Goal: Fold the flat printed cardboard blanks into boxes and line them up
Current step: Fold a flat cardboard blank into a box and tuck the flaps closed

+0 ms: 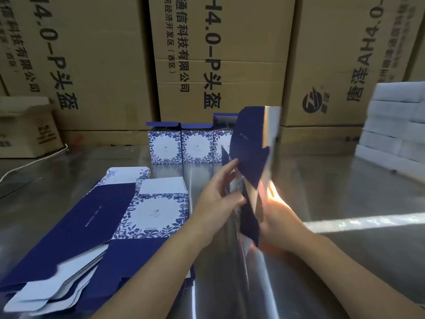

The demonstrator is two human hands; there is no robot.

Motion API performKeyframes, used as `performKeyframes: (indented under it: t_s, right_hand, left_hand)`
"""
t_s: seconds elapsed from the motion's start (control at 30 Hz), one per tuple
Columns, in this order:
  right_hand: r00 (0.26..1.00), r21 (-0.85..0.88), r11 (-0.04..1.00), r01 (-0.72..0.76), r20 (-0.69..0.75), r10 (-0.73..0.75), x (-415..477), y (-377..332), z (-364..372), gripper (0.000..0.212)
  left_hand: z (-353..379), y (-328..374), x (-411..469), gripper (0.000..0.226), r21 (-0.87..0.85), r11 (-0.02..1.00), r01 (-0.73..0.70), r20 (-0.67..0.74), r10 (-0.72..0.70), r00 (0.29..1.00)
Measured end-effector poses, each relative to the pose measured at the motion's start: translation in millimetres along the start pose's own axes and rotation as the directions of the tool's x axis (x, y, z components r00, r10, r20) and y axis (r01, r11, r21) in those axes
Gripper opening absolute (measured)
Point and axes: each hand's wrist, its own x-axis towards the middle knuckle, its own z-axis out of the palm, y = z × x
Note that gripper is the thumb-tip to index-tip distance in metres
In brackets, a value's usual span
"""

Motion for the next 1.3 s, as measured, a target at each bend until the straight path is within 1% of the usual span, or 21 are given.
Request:
performKeyframes:
  t_s: [0.03, 0.07, 0.17, 0.23, 0.3, 0.4, 0.47, 0.5, 0.57, 0.77, 0.9, 0.97, 1.07, 1.17, 1.3]
  right_hand:
    - [0.999, 0.012, 1.000, 0.015, -0.048, -0.015, 2.0, 0.8, -1.3, 0.094]
    - [0.997, 0.030, 1.000, 0.001, -0.078, 0.001, 3.8, 4.8, -1.3, 0.094]
    - [0.995, 0.049, 0.998, -0.049, -0.089, 0.054, 4.8, 4.5, -3.5, 0.092]
    - [0.995, 0.122, 0.990, -0.066, -0.069, 0.074, 3.9, 1.8, -2.8, 0.087]
    - [0.995, 0.221, 0.973, -0.066, -0.054, 0.079, 4.6, -0.9, -1.8, 0.079]
    - [0.997, 0.374, 0.925, -0.064, -0.024, 0.079, 4.0, -7.7, -2.6, 0.070]
    - [0.997, 0.415, 0.907, -0.068, -0.009, 0.079, 2.9, -14.4, -6.0, 0.067]
    - [0.997, 0.434, 0.899, -0.064, -0.002, 0.072, 2.6, -16.0, -7.1, 0.066]
    - [0.998, 0.433, 0.900, -0.052, -0.005, 0.060, 2.2, -18.1, -7.4, 0.063]
    - [0.996, 0.424, 0.903, -0.069, -0.023, 0.087, 1.0, -18.1, -5.0, 0.060]
    - [0.993, 0.414, 0.906, -0.093, -0.030, 0.115, 1.7, -12.7, -4.5, 0.076]
    - [0.992, 0.410, 0.907, -0.093, -0.034, 0.118, 2.2, -12.7, -4.4, 0.079]
    - [0.993, 0.412, 0.907, -0.091, -0.037, 0.117, 2.6, -13.6, -3.8, 0.079]
    - [0.991, 0.432, 0.896, -0.102, -0.031, 0.128, 2.8, -14.1, -3.7, 0.076]
    - [0.990, 0.478, 0.871, -0.116, -0.011, 0.138, 3.4, -13.6, -3.5, 0.078]
  left_hand:
    - [-2.9, 0.9, 1.3, 0.065, -0.004, 1.000, -0.003, -0.014, 0.003, 1.000]
    - [-6.7, 1.2, 2.3, 0.061, -0.015, 1.000, 0.004, -0.018, -0.004, 1.000]
    - [-14.8, 1.4, 3.9, 0.053, -0.053, 0.997, 0.052, -0.040, -0.054, 0.998]
    - [-16.5, -0.2, 3.7, 0.054, -0.041, 0.996, 0.077, -0.042, -0.078, 0.996]
    - [-14.9, -0.2, 0.9, 0.055, 0.021, 0.997, 0.078, 0.001, -0.078, 0.997]
    - [-9.4, 0.7, -4.4, 0.059, 0.167, 0.984, 0.059, 0.081, -0.073, 0.994]
    - [-6.5, -0.7, -6.4, 0.064, 0.245, 0.969, 0.044, 0.114, -0.074, 0.991]
    - [-6.3, -1.2, -6.6, 0.066, 0.254, 0.966, 0.046, 0.125, -0.080, 0.989]
    - [-7.2, 0.0, -6.4, 0.068, 0.253, 0.966, 0.056, 0.131, -0.092, 0.987]
    - [-11.2, 0.8, -5.1, 0.073, 0.276, 0.957, 0.087, 0.143, -0.130, 0.981]
    - [-12.1, -0.6, -4.8, 0.075, 0.277, 0.957, 0.090, 0.169, -0.141, 0.975]
    - [-12.0, 0.2, -5.0, 0.074, 0.263, 0.961, 0.090, 0.165, -0.136, 0.977]
    - [-11.6, 1.4, -4.8, 0.072, 0.220, 0.971, 0.090, 0.169, -0.129, 0.977]
    - [-11.0, 2.1, -4.7, 0.070, 0.175, 0.980, 0.098, 0.175, -0.129, 0.976]
    - [-10.1, 1.4, -3.3, 0.069, 0.134, 0.985, 0.108, 0.160, -0.130, 0.979]
